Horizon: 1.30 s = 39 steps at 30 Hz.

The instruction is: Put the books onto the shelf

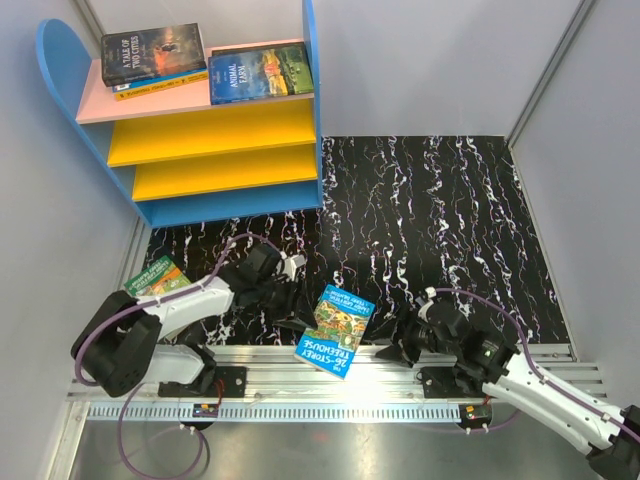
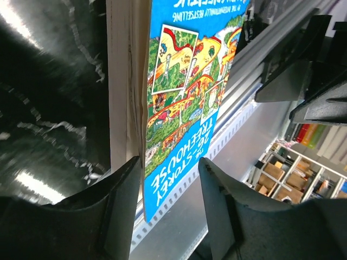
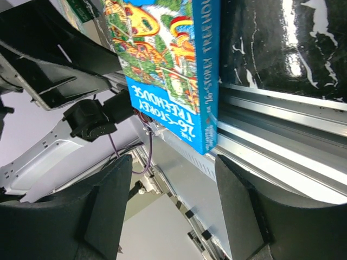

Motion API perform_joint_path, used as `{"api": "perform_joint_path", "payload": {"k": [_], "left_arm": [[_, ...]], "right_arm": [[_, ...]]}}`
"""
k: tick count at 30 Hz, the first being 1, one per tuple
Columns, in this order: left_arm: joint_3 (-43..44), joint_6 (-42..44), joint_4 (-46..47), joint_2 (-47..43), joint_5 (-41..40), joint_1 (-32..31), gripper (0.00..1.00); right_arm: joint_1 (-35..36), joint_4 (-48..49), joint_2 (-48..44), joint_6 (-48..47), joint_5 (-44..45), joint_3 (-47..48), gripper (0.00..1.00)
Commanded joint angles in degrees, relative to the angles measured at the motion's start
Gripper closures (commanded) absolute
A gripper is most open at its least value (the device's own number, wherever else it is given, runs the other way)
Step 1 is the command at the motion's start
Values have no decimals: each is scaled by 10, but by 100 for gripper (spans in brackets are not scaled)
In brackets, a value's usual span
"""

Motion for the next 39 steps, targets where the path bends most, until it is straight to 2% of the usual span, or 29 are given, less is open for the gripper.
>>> {"api": "perform_joint_path", "payload": {"k": [1,3,7,11,15,19,23,27,32,36,39], "left_arm": [[-12,-50,116,16,51,-13,53],[-16,-72,153,25,60,-17,54],[5,-84,159,27,71,-37,61],[7,-118,248,31,104,-49,61],[-19,-188,368,45,129,-66,53],[-37,-215,432,88,113,-87,46],[-37,-255,522,156,106,-113,46],[-1,-260,527,214,78,-160,48],[37,-286,542,272,35,-196,55],[59,-299,544,306,-1,-217,65],[67,-299,529,306,-22,-223,78]], "right_arm": [[1,-45,-15,8,24,-1,30],[1,-52,-20,8,25,-1,30],[1,-53,-23,10,28,-3,30],[2,-53,-22,10,29,-5,30],[1,-60,-26,9,27,-4,31],[2,-84,-41,8,27,-1,31],[1,-114,-62,9,28,5,31],[1,-153,-86,9,31,12,31],[1,-203,-125,11,33,18,31],[1,-255,-162,12,39,33,31],[1,-299,-182,11,41,45,31]]}}
